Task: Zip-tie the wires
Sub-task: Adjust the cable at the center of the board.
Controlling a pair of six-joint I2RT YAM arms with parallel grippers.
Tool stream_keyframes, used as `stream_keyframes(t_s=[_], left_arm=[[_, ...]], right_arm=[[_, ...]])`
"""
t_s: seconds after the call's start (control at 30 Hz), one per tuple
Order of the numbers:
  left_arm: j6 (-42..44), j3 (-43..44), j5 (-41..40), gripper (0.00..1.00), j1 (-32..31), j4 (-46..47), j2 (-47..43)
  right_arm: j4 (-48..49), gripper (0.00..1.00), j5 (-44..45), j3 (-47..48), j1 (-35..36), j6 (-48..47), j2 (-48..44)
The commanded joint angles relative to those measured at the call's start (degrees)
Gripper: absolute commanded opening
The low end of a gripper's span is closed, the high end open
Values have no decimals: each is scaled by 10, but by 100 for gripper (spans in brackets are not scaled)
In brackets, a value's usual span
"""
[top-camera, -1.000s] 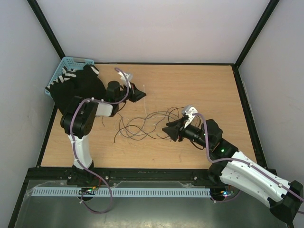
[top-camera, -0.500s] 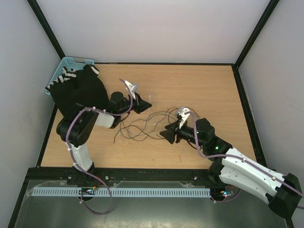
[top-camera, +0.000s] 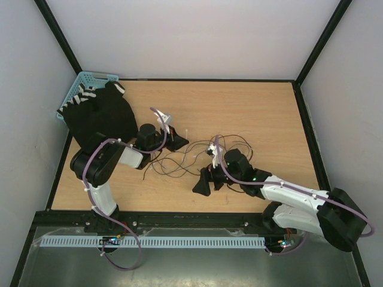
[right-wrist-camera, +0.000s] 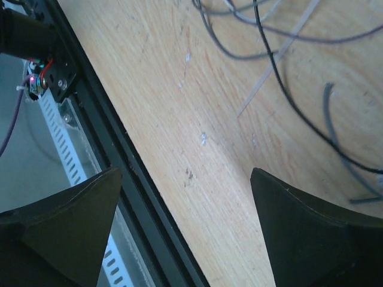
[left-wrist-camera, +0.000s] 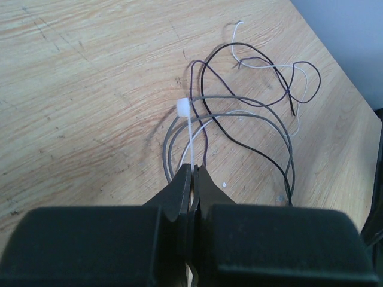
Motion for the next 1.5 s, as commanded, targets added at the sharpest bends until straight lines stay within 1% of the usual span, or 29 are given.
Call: stream_keyframes(t_s=[0.0,0.1,0.23,0.53,0.7,0.97,1.13,1.23,1.3,1.37,1.47], left_arm=[[-15,-16,-23,0,-11,30,-26],[-14,-22,-33,0,-16,30,-26],[-17,-24,-35,0,-18,30,-23],[-26,-36,-43,0,-18,30,-33],[-25,-43,-47,0,-19,30,-33],[-20,-42,-52,0,-19,30,-40],[-16,-42,-51,0,-18,30,-44],[-16,-42,-53,0,-18,30,-43],[-19,-42,-54,0,-17,30,-42],[-26,-42,-57,0,-16,30,-40],[-34,-43,-64,0,-16,30,-40]], right_arm=[[38,100,-47,-12,1,42,32],[60,99,-65,-14,4,51,65],[73,99,-65,-7,8,46,114],[84,99,-22,24,8,4,182],[83,99,9,60,7,-36,232],[78,99,18,139,0,-76,327],[45,99,45,197,-7,-124,372],[20,99,59,238,-9,-156,387],[3,99,60,258,-11,-161,386],[0,99,50,255,-11,-158,369],[4,99,38,225,-11,-146,325]])
